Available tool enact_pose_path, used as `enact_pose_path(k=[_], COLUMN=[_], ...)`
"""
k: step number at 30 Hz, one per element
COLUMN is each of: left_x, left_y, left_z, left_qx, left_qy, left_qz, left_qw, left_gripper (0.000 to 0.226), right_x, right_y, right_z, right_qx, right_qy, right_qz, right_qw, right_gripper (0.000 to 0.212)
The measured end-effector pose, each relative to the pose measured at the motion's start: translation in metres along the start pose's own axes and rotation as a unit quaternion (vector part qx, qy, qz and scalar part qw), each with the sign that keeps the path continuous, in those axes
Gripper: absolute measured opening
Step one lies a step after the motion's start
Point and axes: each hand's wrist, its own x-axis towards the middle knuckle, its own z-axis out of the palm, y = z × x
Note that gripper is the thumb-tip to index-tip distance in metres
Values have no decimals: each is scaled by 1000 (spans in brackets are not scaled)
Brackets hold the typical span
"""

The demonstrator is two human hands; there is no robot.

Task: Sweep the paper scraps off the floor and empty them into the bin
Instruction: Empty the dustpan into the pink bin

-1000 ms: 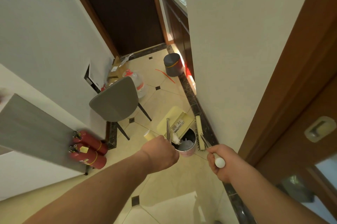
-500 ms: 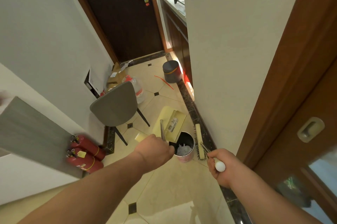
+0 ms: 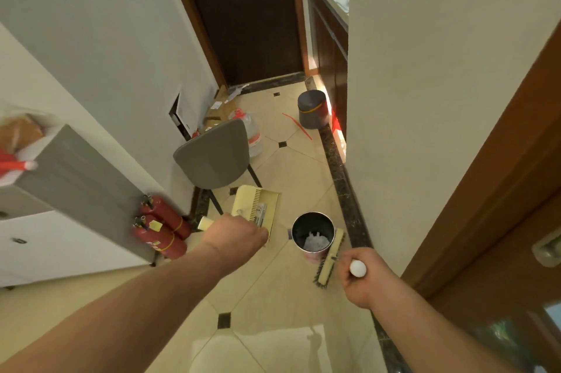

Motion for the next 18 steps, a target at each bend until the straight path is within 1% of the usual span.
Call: enact_pose_path(k=[3, 5, 7, 10, 12, 14, 16, 17, 18], left_x=[-1, -4, -7, -1, 9, 24, 41, 50, 59], left_y=[1, 0, 0, -5, -9, -12, -15, -18, -20], left_z=[19, 35, 51, 78, 93, 109, 123, 130, 138], left_qx=[-25, -34, -53, -95, -127, -158, -189, -201, -213], left_qy=[-24, -32, -41, -57, -62, -61, -59, -60, -59], left_qz=[-28, -49, -56, -67, -71, -72, -67, -63, -59], left_qw=[999, 998, 996, 992, 987, 983, 978, 976, 973], left_gripper=[37, 39, 41, 39, 37, 33, 30, 28, 26], right_x=[11, 23, 37, 59, 72, 90, 105, 110, 115], right_y=[-1, -2, -5, -12, -18, -28, -41, -46, -50], right_z=[11, 18, 27, 48, 61, 68, 71, 73, 74], right_qx=[-36, -30, -25, -44, -58, -48, -37, -53, -92], right_qy=[13, 14, 17, 3, -6, -7, 12, 25, 50], right_qz=[4, 10, 14, 5, -1, 9, 32, 43, 41], right_qw=[999, 999, 999, 999, 998, 999, 999, 997, 994], right_gripper=[23, 19, 21, 18, 22, 28, 22, 18, 13])
